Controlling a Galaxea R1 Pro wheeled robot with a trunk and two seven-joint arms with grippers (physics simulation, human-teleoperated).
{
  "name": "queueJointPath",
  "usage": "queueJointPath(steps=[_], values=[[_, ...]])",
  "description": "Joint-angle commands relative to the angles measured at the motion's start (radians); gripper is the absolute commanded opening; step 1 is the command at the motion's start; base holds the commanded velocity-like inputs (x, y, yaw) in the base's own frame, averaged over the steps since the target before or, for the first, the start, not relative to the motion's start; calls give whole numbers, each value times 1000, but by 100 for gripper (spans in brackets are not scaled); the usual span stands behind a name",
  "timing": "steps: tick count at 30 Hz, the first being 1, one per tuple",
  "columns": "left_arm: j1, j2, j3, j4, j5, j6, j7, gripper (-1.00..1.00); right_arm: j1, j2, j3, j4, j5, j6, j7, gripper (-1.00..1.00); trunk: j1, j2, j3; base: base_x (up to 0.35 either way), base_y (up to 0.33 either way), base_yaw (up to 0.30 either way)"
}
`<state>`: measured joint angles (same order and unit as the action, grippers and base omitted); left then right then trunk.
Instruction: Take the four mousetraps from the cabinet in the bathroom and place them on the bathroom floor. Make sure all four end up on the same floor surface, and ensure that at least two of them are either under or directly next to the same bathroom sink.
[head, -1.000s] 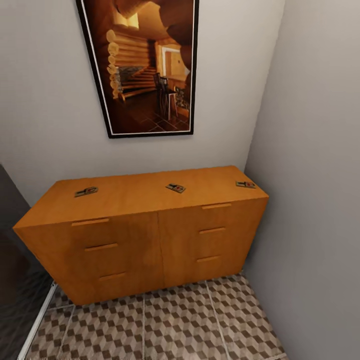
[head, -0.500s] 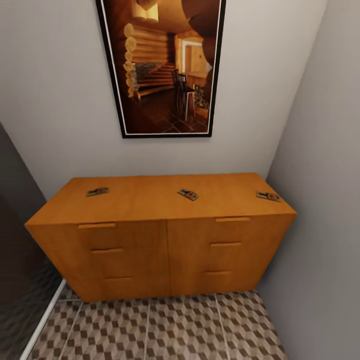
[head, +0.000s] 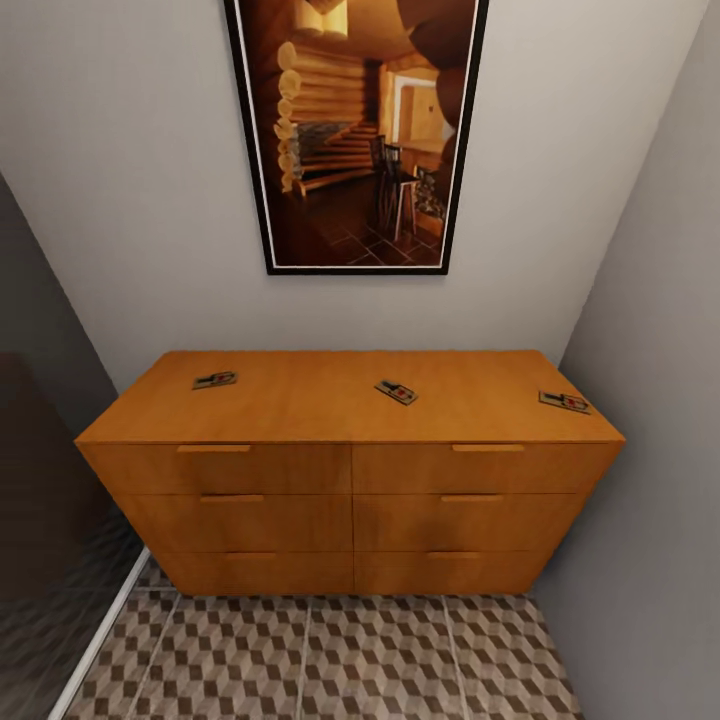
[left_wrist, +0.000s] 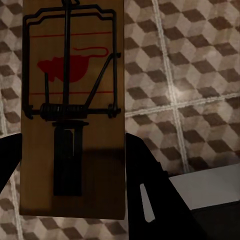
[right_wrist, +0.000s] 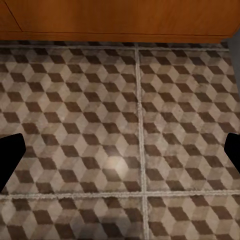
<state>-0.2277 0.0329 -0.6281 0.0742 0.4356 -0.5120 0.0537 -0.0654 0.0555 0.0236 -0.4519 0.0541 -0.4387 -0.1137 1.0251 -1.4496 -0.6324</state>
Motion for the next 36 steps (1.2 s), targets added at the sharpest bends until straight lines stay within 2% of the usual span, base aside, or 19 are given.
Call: queueJointPath(steps=[1,17,36], values=[[-1,-1,-9,2,0,-4,5,-100,-1,0,3,1,6,-2,-8,100,0,0,-1,1,0,7],[-1,-1,-9,3,0,-3,5,-100,-1,-6,4,-1,7,-3,-5,100,0,0,-1,0,0,1],[-1,-1,-9,4,0,-5,5,-100,-1,1,3,1,6,-2,-9,100,0,0,-2,0,0,9]])
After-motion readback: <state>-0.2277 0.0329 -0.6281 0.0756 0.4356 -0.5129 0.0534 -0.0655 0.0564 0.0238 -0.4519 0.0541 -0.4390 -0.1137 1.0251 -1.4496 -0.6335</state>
